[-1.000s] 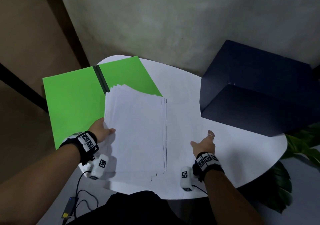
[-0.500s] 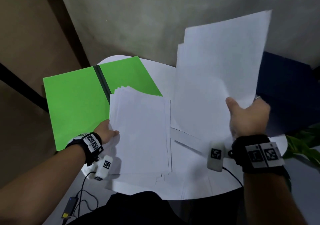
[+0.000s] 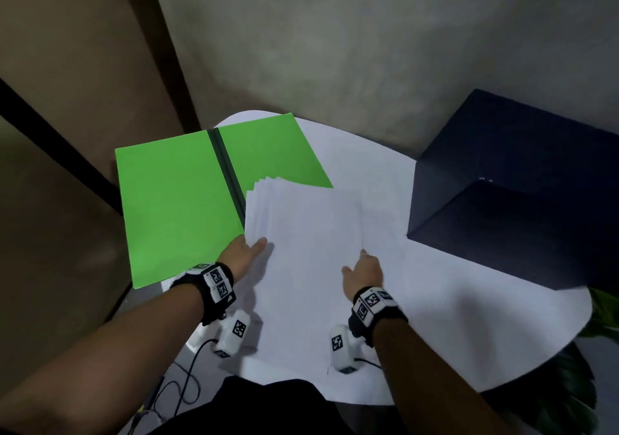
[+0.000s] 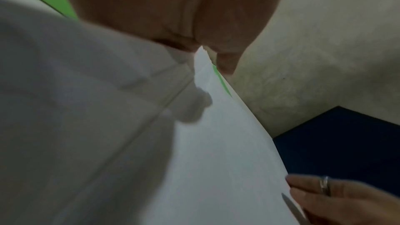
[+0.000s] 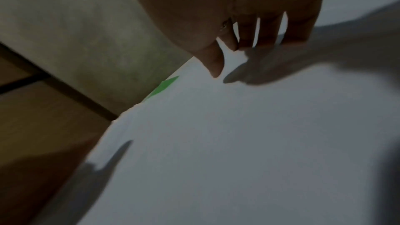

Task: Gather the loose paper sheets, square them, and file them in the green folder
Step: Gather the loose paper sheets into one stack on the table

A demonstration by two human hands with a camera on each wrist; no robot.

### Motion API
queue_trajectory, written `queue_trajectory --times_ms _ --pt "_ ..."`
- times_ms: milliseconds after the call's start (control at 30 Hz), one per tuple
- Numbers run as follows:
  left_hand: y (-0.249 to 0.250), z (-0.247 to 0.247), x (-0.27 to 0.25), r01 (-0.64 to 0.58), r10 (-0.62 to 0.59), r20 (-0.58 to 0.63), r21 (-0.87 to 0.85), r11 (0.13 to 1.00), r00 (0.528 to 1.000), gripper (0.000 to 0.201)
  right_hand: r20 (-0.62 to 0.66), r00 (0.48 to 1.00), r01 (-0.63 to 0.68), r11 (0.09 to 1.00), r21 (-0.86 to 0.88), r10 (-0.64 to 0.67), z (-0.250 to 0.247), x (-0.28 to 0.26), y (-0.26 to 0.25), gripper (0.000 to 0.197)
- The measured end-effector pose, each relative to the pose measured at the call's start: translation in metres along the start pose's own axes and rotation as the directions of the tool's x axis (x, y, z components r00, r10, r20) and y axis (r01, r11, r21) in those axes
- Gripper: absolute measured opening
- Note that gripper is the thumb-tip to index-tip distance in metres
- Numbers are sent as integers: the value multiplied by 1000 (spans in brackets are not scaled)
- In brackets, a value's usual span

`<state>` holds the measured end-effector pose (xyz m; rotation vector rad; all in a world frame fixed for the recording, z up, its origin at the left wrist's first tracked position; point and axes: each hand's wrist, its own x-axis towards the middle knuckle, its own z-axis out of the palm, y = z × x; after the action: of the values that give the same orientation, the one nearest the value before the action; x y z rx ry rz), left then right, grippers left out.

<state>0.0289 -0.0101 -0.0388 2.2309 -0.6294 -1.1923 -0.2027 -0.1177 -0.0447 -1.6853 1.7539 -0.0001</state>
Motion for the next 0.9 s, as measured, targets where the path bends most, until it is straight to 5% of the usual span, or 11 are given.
queue_trajectory --times_ms 133,267,400,500,600,733,900 --pt "-5 0 5 -143 146 -84 37 989 986 42 35 999 12 995 98 -16 10 -8 -6 65" --pt "3 -21 -9 -279 267 -82 -215 936 960 41 26 1000 -6 942 334 -3 -14 -8 7 87" --pt "32 -53 -31 -377 380 -77 -405 833 922 41 74 989 41 721 692 -127 -54 -11 -12 122" --pt "61 -74 -41 -466 481 -105 -493 735 870 46 -35 951 209 556 804 -306 -96 -24 -40 70" --pt "85 -85 -51 -560 559 -185 -534 633 808 49 -256 901 412 499 762 -351 -132 -45 -60 29" --pt "96 -73 -59 -675 607 -304 -422 606 735 48 -365 853 516 499 696 -373 -145 -63 -66 42" --pt "80 -48 -50 -616 567 -246 -395 682 786 46 -285 873 470 527 708 -396 -127 -54 -63 36"
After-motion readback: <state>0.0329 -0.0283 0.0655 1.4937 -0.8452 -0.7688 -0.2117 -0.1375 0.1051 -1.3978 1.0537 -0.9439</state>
